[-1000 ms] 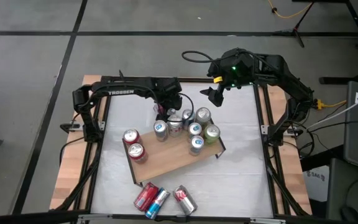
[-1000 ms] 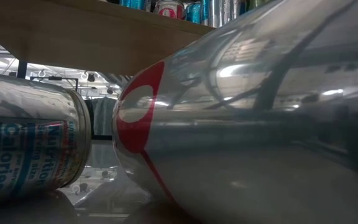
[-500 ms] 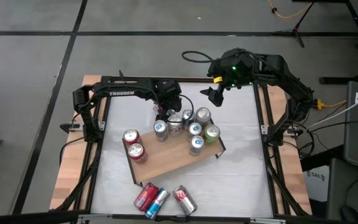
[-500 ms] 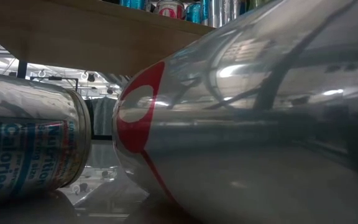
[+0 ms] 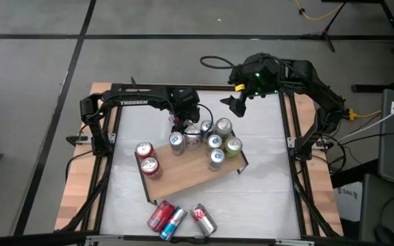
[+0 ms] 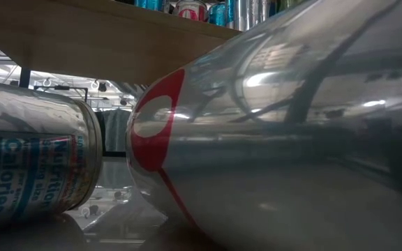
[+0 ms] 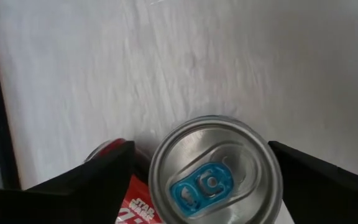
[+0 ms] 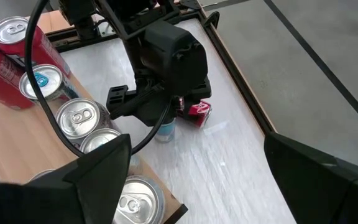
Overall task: Place canned beverage on shelf
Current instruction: Put the blue soda can on the shelf aligned with the other blue soda can
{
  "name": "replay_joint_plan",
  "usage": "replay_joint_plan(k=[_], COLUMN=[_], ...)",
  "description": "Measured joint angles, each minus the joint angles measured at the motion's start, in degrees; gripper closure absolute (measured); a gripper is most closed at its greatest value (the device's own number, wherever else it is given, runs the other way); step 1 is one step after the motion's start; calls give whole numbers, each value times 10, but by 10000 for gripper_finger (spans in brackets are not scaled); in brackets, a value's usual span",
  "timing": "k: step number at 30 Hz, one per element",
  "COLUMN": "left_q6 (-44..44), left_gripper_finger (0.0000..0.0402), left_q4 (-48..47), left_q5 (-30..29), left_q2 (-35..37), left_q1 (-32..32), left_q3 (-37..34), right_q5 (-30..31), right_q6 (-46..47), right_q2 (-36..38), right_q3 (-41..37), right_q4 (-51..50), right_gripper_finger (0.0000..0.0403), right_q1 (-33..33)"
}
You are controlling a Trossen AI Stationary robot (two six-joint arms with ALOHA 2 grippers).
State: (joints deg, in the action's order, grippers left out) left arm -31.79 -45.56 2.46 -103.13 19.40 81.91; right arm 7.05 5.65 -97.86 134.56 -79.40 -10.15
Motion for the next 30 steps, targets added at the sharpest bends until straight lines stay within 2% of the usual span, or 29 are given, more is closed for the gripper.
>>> replay_joint_plan(k=[15,30], left_q6=[2,2], left_gripper_finger=[177,183], left_q4=[0,-1], left_q5=[-12,-13], left_q2=[0,2], left_q1=[0,0], left_q3=[0,0], right_q5=[0,0], right_q6=[0,0], right_q2=[0,0], right_q3=[0,0], right_q4=[0,0], right_gripper_finger=[47,47], right_q1=[0,0])
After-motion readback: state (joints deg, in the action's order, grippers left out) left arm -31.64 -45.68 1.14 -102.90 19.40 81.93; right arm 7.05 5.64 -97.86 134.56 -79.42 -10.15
